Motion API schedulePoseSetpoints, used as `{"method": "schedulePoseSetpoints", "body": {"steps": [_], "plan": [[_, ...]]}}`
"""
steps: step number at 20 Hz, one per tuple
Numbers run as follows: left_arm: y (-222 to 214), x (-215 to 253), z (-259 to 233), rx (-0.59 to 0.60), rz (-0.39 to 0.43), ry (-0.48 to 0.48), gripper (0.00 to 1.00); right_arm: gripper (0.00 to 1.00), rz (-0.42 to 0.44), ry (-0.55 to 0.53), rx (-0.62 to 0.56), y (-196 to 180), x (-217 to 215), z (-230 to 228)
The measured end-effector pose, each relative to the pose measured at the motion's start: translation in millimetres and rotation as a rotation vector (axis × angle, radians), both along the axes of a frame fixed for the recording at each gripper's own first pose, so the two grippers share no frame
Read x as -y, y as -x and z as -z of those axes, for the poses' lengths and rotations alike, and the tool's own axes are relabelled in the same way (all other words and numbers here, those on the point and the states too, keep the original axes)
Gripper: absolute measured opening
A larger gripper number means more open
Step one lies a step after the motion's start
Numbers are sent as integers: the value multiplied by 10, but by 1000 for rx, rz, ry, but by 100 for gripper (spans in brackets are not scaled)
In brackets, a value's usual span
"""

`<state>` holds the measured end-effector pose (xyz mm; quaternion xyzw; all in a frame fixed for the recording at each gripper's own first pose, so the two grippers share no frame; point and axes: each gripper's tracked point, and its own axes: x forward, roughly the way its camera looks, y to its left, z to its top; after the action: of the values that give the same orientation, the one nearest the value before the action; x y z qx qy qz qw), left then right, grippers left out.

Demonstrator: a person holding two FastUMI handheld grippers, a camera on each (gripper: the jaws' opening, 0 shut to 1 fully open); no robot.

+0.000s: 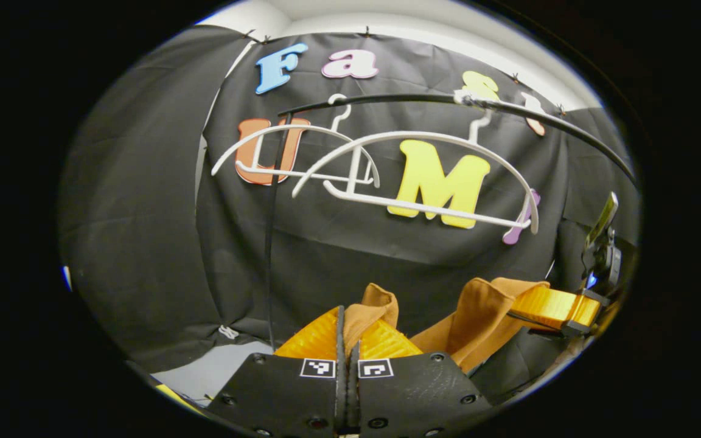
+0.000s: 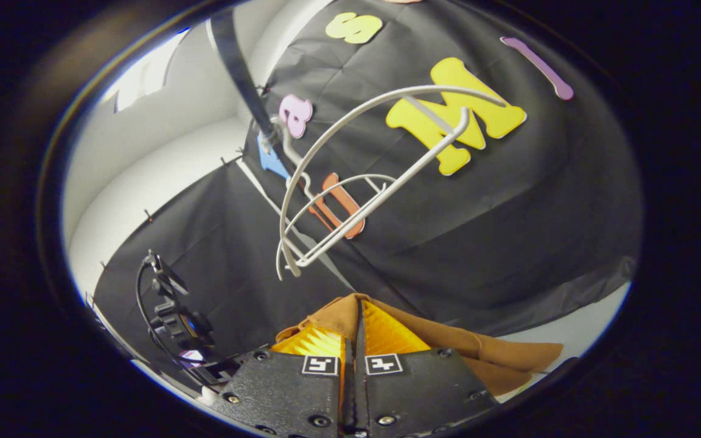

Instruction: Grasp the clothes on the hanger with both hands and then place them into the laundry hamper below.

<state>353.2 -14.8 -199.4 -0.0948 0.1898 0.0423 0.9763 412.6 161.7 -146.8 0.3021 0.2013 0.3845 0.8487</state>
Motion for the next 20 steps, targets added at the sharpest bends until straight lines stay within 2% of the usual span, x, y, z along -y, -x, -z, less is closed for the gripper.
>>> {"method": "schedulePoseSetpoints", "body": {"steps": [4,10,16,20], "plan": [[105,143,285,-43,30,-15,0,3,-49,104,-10,182,-153,355],[234,262,902,-130,45,15,0,4,-93,257,-66,303,-249,907],[513,299,1625,-259,53,19,0,4,-130,386,-167,402,-210,1656],[739,244,2198,-386,29,23,0,4,-148,486,-281,538,-121,2196]]}}
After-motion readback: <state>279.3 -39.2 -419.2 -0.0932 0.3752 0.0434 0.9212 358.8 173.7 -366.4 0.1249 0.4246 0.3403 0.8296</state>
